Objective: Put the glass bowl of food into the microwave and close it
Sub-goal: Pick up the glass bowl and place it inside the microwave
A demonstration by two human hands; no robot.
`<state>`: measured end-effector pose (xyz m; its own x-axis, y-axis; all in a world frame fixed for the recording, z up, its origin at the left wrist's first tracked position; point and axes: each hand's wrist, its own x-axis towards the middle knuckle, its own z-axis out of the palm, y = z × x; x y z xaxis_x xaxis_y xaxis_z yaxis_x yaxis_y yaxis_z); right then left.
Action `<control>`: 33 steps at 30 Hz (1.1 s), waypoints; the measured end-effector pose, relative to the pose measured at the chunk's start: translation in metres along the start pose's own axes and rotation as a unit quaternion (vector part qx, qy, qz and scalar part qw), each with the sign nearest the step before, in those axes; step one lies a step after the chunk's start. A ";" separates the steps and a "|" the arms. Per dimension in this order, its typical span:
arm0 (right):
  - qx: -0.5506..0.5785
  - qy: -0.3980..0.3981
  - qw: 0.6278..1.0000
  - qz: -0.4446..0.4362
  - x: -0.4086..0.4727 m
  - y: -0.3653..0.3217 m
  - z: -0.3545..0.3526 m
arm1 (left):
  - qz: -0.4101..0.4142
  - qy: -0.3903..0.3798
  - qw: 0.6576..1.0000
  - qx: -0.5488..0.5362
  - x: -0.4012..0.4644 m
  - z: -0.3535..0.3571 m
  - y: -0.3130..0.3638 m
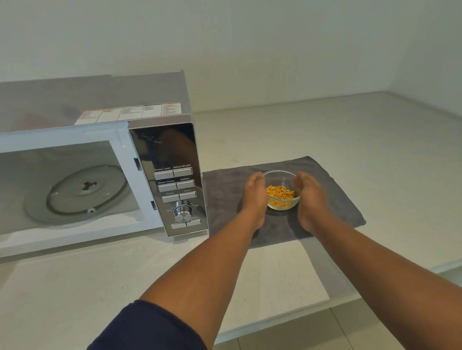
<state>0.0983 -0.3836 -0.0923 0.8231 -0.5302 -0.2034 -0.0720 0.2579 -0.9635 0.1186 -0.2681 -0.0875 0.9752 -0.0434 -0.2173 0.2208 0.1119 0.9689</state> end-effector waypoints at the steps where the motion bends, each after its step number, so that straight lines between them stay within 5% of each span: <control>1: 0.002 -0.002 1.000 0.002 0.000 0.000 0.001 | -0.002 -0.005 1.000 0.002 0.000 0.002 -0.002; 19: 0.002 0.011 1.000 -0.003 -0.064 0.003 0.008 | -0.017 0.028 0.999 -0.032 -0.067 -0.028 -0.004; 33: -0.028 -0.087 0.996 0.010 -0.178 0.041 0.056 | -0.028 0.142 0.982 -0.122 -0.163 -0.118 -0.006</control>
<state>-0.0198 -0.2339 -0.0855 0.9056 -0.3766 -0.1950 -0.1170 0.2200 -0.9684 -0.0391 -0.1445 -0.0716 0.9193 0.2186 -0.3271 0.2379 0.3534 0.9047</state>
